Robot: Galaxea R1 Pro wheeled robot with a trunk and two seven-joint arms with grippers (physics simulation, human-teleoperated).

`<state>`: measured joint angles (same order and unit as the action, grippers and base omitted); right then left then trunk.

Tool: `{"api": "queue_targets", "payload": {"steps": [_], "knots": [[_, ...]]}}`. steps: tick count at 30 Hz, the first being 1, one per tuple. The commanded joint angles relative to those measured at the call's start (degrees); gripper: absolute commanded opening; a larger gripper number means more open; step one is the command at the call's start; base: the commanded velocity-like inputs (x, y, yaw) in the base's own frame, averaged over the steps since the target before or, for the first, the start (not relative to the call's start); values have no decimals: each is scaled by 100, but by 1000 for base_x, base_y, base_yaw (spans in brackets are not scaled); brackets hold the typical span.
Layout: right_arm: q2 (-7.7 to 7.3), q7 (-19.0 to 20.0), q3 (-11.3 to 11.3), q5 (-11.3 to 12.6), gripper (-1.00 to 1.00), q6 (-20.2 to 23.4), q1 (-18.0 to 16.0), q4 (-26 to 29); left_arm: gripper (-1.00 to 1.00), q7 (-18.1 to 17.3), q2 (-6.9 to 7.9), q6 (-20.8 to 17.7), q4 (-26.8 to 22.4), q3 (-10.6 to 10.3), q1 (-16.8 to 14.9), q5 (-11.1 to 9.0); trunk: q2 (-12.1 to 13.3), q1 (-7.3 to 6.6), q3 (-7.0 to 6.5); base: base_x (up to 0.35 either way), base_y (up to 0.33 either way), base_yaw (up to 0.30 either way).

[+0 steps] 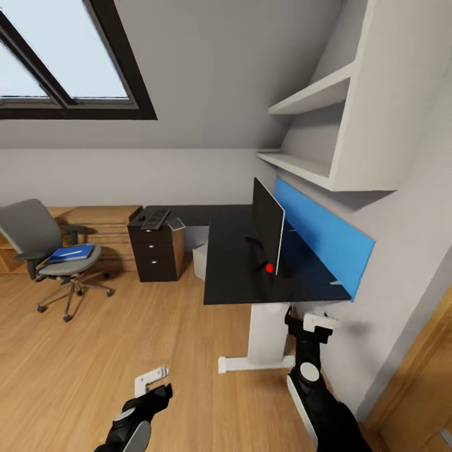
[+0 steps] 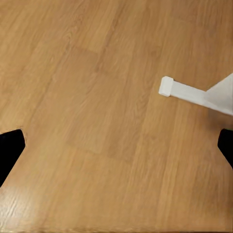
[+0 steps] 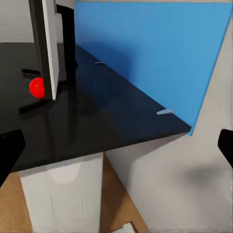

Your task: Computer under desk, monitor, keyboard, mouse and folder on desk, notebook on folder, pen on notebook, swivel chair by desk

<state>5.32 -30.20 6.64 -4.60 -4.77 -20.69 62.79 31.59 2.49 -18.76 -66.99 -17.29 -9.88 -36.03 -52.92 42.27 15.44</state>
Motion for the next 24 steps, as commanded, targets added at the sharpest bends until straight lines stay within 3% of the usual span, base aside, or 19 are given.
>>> {"api": "queue_targets", "payload": {"steps": [1, 5, 9, 10, 14, 15, 21, 24], "knots": [[0, -45, 5, -43, 100, -176, -5, -186, 100, 41, 7, 179, 235, -20, -5, -35, -6, -2, 7, -216, 0, 0], [0, -63, 3, -48, 100, -545, 0, -588, 100, 33, 0, 544, 810, -66, -5, -28, -6, -2, 7, -111, 0, 0], [-3, -66, -3, -48, 100, -789, 141, -1029, 100, 37, 1, 785, 1456, -415, -5, 19, -6, -2, 7, -32, 0, 0], [5, -67, 1, -49, 100, -1039, 390, -1325, 100, 35, 5, 1180, 1946, -650, -5, 37, -6, -2, 7, -6, 0, 0], [2, -53, 3, -53, 100, -1305, 588, -1764, 100, 17, 3, 1746, 2398, -735, -5, 41, 114, -68, -46, -3, 0, 0], [-4, -46, 4, -55, 100, -1490, 642, -2160, 100, 18, -3, 2000, 2616, -759, -5, 42, 154, -90, -64, -1, 0, 0], [-15, -23, -15, -44, 100, -1864, 686, -3042, 100, 25, -14, 2269, 3197, -780, -5, 30, 395, -222, -172, 0, 0, 0], [-17, -10, -19, -42, 100, -1958, 693, -3395, 100, -24, -18, 2422, 3711, -790, -5, 37, 395, -222, -172, 0, 0, 0]]}}
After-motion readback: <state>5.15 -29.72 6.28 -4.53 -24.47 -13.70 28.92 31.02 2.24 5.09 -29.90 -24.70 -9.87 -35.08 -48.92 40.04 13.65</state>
